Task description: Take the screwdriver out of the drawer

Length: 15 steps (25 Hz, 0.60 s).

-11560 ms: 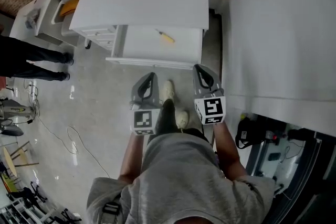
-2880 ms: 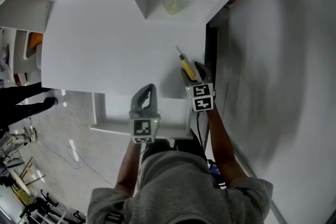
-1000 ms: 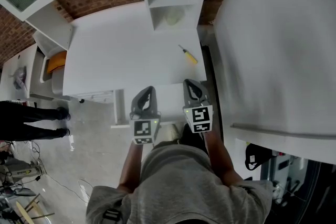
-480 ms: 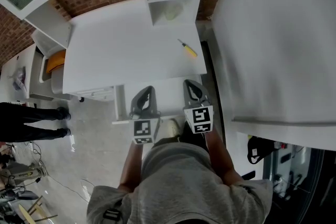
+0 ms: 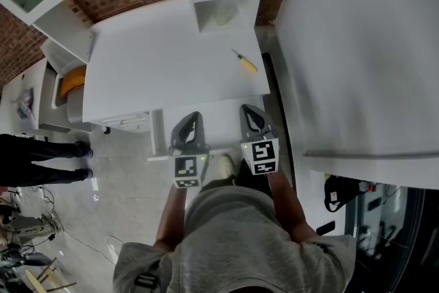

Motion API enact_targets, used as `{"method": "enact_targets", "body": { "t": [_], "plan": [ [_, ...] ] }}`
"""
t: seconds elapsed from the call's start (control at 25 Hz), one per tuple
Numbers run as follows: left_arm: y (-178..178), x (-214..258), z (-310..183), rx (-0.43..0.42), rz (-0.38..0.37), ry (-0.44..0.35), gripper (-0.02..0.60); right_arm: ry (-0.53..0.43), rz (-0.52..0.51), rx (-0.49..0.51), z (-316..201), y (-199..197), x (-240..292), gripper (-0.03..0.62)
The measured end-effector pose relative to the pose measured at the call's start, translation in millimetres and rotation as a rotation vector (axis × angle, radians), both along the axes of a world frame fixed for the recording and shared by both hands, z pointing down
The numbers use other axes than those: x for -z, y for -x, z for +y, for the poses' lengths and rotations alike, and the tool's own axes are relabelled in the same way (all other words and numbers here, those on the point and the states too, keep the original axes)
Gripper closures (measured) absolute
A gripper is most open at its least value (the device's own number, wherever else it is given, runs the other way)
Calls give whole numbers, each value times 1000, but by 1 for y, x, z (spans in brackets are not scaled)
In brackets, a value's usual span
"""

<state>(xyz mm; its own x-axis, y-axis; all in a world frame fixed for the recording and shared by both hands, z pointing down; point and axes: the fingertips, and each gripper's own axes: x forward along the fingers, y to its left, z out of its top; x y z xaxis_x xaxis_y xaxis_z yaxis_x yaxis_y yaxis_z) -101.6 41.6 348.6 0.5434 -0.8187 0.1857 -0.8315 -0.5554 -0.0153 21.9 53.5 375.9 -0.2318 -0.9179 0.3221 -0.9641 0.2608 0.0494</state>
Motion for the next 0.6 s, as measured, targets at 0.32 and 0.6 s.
{"method": "enact_targets", "body": {
  "t": [0.32, 0.6],
  "plan": [
    [3, 2, 4, -8, 2, -5, 569, -10, 2, -11, 5, 1, 4, 591],
    [2, 6, 7, -17, 13, -9, 569, -14, 8, -15, 10, 2, 8, 591]
  ]
}}
